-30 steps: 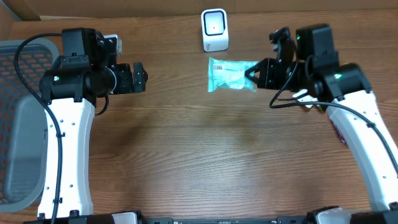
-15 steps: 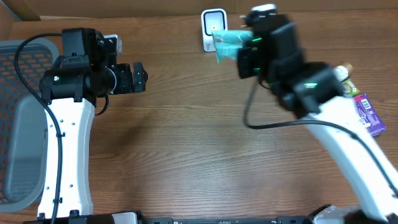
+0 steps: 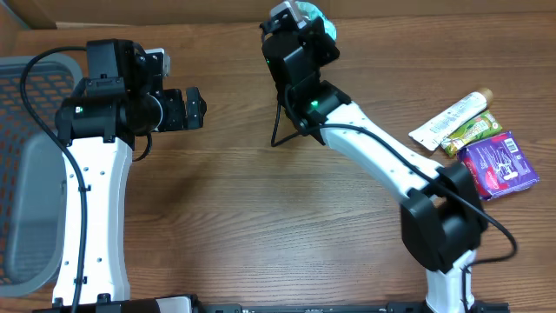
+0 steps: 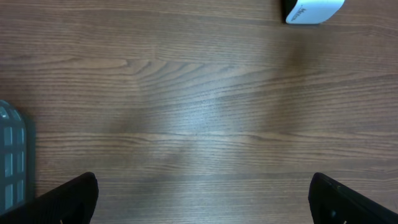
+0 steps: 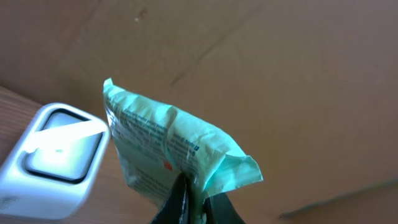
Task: Scan the item barcode
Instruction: 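Hold the tissue pack in front of the scanner window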
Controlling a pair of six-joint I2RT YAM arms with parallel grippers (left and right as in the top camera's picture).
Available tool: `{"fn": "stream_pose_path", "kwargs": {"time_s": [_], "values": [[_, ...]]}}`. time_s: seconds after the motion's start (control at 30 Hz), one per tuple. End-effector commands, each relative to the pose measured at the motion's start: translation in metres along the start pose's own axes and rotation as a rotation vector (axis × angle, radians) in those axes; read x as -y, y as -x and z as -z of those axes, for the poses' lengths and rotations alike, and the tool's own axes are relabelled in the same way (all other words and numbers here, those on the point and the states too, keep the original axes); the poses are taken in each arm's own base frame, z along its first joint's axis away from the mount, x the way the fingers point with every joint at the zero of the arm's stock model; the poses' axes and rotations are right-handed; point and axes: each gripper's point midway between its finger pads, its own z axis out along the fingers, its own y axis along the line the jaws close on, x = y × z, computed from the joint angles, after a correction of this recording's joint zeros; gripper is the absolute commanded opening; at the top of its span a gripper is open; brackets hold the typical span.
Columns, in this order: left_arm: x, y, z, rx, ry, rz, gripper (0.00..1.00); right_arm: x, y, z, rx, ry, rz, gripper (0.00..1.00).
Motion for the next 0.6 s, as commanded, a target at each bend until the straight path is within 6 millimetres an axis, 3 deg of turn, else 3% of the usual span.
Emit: {"fn": "stream_pose_path", "kwargs": {"time_s": [0.0,0.13,0.33,0.57], "values": [[0.004,0.005,0.003,0.012,-0.012,-0.030,1.00,-0.001,-0.001,-0.020,0.016,-0.032,0.313,0.04],[0.004,0.005,0.003,0.012,-0.012,-0.030,0.99,-0.017,0.002,-0.037,0.092,0.004,0.407,0.04],[0.005,0.005,0.003,0.013,-0.012,-0.031,1.00,-0.008,0.013,-0.055,0.198,0.008,0.337,0.04],[0.004,0.005,0.003,0.012,-0.012,-0.030,1.00,-0.021,0.011,-0.065,0.264,0.073,0.411,0.04]]}}
